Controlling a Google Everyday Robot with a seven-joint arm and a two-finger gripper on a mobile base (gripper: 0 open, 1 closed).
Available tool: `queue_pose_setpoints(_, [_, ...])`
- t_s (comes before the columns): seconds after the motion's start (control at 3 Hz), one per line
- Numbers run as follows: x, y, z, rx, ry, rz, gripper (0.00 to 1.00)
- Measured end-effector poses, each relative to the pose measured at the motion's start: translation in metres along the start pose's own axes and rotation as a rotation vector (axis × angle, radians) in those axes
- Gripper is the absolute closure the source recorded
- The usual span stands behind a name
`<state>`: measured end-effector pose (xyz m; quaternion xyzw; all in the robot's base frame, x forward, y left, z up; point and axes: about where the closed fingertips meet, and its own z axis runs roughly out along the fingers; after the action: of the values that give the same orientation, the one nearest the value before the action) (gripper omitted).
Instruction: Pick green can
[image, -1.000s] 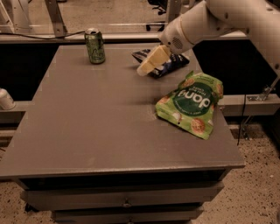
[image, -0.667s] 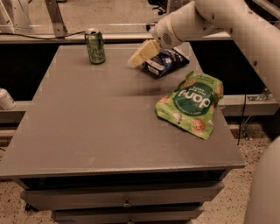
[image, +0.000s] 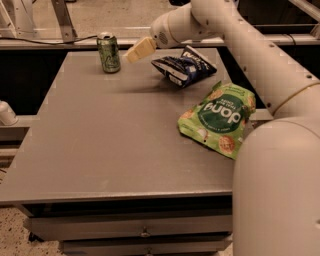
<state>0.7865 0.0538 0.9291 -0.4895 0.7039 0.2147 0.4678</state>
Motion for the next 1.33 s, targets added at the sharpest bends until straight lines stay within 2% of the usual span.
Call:
queue_pose_setpoints(0.33, [-0.014,-0.01,0.038,0.026,-0.002,-0.018,0.0])
queue_pose_setpoints(0.67, [-0.022,-0.011,0.07,0.024,0.006,-0.027,0.0])
queue_pose_setpoints(1.0, [-0.033,-0.007,0.096,0.002,-0.009,-0.019,0.0])
queue_pose_setpoints(1.33, [-0.041,0.002,0.112,-0.03,-0.02,-0.025,0.17])
